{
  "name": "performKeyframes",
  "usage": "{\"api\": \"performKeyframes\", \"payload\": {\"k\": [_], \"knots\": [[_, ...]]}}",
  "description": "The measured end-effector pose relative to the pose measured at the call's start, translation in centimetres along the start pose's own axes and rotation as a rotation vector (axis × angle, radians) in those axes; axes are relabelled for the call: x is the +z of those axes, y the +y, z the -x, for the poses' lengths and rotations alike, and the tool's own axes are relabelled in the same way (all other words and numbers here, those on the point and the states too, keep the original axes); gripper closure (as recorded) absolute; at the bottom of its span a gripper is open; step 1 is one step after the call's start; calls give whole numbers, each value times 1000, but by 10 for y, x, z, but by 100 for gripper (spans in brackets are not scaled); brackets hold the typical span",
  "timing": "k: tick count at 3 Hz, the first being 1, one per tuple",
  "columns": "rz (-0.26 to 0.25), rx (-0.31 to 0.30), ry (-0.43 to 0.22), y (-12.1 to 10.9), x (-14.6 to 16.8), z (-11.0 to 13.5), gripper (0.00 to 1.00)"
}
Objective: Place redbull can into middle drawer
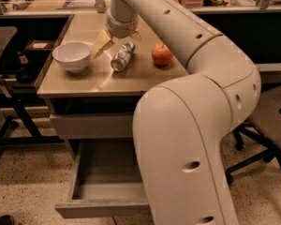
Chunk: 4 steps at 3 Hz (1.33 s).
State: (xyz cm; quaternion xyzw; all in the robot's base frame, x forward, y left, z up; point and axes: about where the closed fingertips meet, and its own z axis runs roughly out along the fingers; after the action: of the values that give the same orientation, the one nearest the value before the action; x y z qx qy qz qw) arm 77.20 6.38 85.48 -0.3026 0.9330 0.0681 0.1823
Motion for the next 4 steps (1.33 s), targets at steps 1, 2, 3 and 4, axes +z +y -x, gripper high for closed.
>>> {"api": "performKeyframes", "payload": {"k": [1,2,3,4], "knots": [[-7,-4,34,4,16,3,0],[-7,2,64,5,30,2,0],[0,11,78,4,39,0,0],[0,11,78,4,40,0,18]]}}
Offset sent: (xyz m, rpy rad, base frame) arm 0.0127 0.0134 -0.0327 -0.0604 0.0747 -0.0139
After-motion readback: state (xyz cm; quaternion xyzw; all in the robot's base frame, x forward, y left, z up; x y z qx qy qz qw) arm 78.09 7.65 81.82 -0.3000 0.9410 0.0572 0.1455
